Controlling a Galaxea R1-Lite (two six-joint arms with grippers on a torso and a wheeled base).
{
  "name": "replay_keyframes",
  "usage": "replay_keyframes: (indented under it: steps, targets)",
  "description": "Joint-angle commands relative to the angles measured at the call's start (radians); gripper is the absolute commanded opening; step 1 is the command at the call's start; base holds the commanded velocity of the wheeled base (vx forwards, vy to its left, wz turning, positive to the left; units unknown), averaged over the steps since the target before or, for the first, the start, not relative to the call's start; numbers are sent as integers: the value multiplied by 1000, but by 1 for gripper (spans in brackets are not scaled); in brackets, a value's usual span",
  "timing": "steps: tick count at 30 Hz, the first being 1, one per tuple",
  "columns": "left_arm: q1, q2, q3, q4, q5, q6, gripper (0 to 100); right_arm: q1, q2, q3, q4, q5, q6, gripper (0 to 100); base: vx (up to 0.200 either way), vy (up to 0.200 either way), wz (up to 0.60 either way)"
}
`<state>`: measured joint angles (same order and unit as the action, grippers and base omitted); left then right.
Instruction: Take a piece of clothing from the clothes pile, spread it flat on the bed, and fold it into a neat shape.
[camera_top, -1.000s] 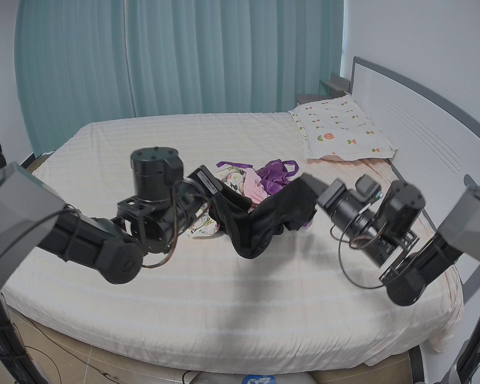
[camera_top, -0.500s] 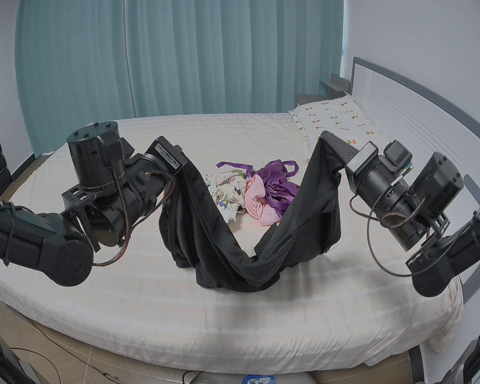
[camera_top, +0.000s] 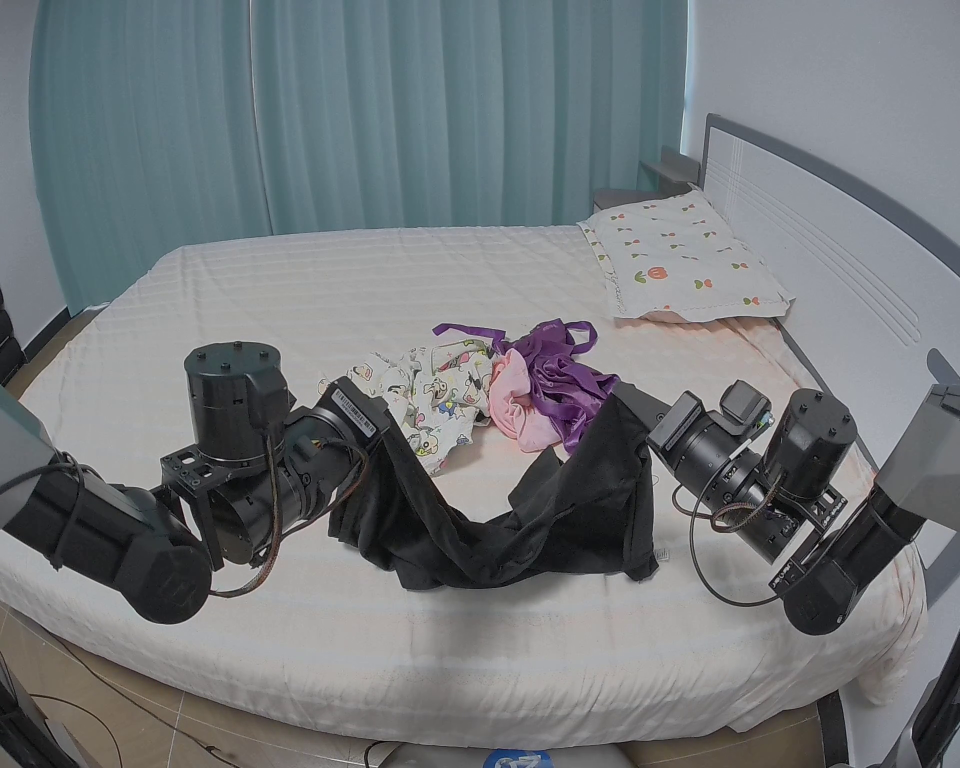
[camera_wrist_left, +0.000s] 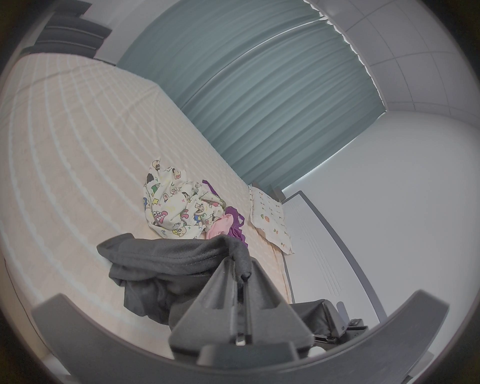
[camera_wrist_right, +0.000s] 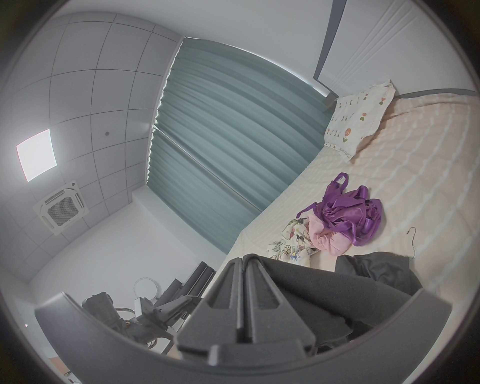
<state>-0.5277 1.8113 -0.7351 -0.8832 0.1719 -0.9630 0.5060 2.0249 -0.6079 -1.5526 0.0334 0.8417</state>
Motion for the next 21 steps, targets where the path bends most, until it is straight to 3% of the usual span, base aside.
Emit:
replay_keyframes:
  steps: [1,8,21]
  targets:
    - [-3,-1,52,-17,-25,-20,0,0,20,7,-15,-9,2,0,-200,0,0]
    - [0,-13,112,-19,-72,-23,0,5,18,16,-17,-12,37,0,-200,0,0]
    - [8,-15,108,-19,-72,-20,0,20,23,25,-17,-18,37,0,0,15,0]
